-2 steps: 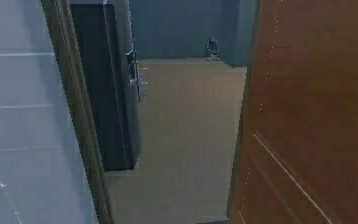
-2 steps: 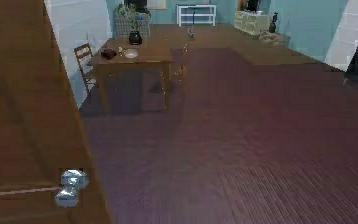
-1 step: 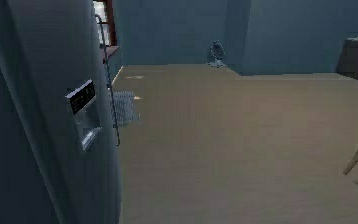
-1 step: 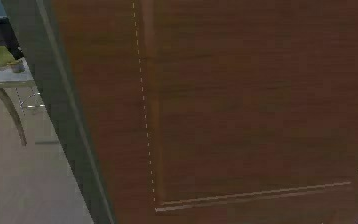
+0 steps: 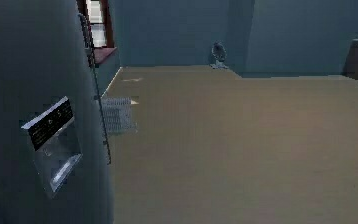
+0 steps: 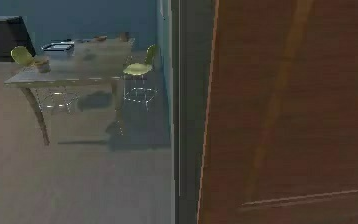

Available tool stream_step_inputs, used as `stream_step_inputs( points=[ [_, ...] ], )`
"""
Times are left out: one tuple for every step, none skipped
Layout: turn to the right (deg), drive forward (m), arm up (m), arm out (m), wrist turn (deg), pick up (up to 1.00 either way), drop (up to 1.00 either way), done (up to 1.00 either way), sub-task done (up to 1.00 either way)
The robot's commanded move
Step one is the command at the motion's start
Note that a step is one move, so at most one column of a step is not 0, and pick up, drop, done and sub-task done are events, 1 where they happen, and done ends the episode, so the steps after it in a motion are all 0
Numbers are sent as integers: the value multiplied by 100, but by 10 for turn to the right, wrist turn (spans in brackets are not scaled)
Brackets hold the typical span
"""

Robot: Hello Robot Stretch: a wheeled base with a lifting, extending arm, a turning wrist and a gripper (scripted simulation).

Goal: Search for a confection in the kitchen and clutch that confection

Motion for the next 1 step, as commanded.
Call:
stream_step_inputs(
  points=[
    [330,0,0,0,0,0,0,0,0]
  ],
)
